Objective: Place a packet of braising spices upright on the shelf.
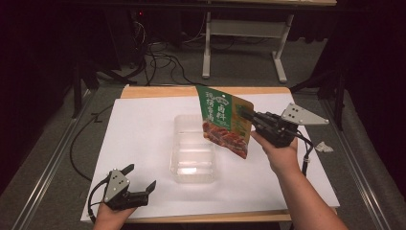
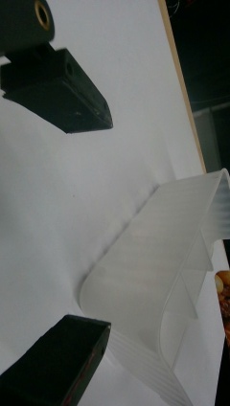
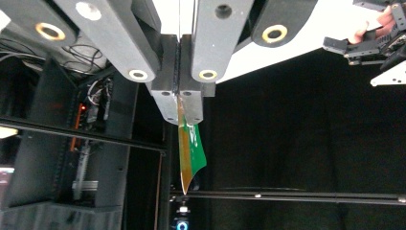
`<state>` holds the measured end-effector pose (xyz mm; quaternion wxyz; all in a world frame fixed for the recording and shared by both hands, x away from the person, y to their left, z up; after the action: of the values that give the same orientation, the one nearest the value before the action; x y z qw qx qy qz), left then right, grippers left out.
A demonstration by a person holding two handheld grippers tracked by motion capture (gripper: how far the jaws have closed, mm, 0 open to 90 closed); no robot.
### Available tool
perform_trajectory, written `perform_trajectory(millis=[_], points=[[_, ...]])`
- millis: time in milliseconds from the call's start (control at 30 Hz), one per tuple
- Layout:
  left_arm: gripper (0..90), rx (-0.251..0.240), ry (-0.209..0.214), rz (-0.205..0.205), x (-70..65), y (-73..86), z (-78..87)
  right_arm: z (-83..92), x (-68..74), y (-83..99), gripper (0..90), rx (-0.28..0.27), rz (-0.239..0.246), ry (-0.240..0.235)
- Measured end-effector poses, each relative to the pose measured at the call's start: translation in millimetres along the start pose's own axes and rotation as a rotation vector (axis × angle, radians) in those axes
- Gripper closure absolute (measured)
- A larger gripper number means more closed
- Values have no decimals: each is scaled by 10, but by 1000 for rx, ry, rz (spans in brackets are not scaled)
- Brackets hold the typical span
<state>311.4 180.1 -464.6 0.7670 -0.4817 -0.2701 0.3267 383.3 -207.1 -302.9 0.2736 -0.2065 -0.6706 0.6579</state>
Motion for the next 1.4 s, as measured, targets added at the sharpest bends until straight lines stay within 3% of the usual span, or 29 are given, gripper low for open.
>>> perform_trajectory(millis=[400, 1033, 1400], points=[[1, -12, 25, 12, -14, -13, 2, -409, 58, 109, 900, 8, -10, -55], [2, -13, 26, 2, -25, -11, -6, -919, 86, 280, 900, 11, -22, -73], [3, -16, 34, 5, -22, -9, 4, -1066, 114, 368, 900, 2, -42, -57]])
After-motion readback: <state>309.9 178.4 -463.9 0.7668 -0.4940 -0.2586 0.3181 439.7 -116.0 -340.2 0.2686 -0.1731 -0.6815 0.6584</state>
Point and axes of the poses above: each handheld gripper's, and its own axes: z roughly backward along the jaws, y roughly out of its underside, x roughly to its left, the point moved 4 cm from there along -z, roughly forward along the jaws, and after that the axes turned 4 degrees about -z, right-handed, at the moved point
